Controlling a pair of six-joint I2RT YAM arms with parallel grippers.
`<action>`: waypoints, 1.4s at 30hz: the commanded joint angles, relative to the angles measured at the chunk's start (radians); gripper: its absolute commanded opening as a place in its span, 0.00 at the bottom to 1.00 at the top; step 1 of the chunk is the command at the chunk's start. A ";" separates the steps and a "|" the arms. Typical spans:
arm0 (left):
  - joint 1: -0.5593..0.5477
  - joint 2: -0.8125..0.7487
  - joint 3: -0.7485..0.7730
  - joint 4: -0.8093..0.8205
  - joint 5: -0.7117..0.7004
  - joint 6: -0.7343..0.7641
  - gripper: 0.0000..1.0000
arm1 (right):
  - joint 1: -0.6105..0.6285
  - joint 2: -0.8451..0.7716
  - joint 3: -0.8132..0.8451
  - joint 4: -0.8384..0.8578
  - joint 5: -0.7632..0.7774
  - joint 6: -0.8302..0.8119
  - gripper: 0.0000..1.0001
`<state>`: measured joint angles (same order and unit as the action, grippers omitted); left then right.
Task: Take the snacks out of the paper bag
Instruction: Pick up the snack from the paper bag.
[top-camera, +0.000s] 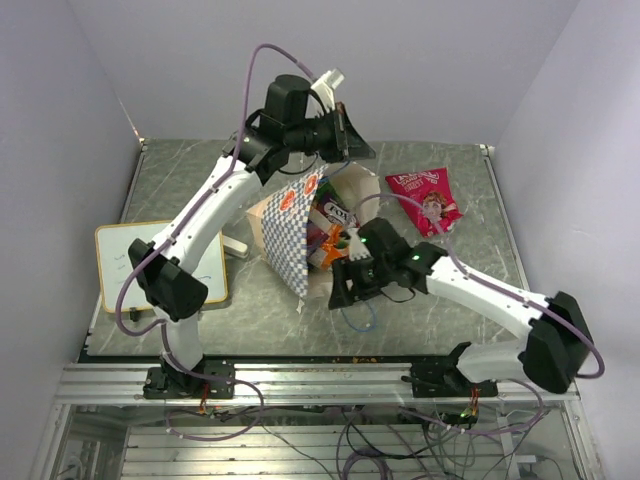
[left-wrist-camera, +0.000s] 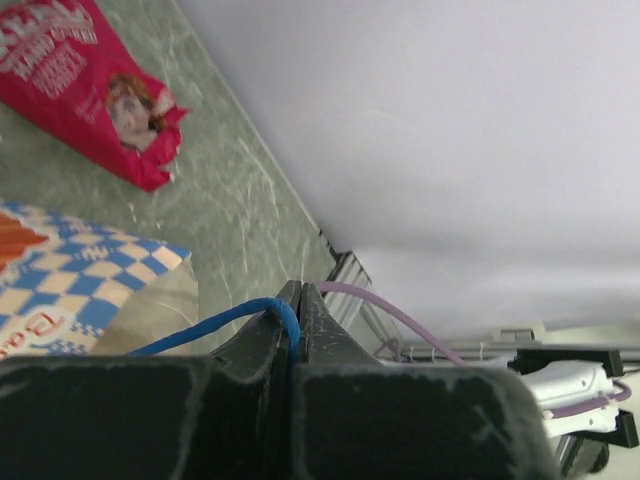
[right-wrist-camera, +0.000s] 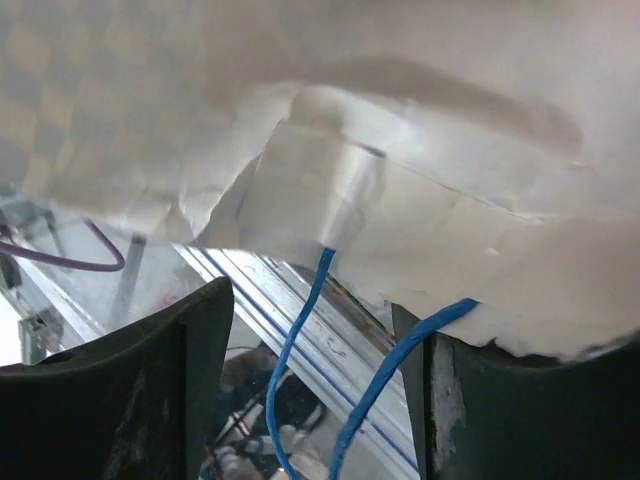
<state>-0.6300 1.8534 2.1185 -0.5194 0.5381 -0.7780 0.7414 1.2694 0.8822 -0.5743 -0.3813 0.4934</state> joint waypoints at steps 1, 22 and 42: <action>-0.058 -0.106 -0.093 0.080 0.053 0.008 0.07 | 0.127 0.084 0.080 0.076 0.058 0.019 0.66; -0.077 -0.433 -0.502 0.044 -0.220 -0.095 0.07 | 0.115 -0.279 0.126 -0.033 0.418 -0.083 0.87; -0.033 -0.374 -0.400 -0.018 -0.075 -0.016 0.07 | 0.250 0.113 -0.096 0.784 0.922 0.494 0.60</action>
<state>-0.6670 1.4910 1.6993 -0.5674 0.4007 -0.8322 0.9897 1.3281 0.8204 0.0071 0.3767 0.8505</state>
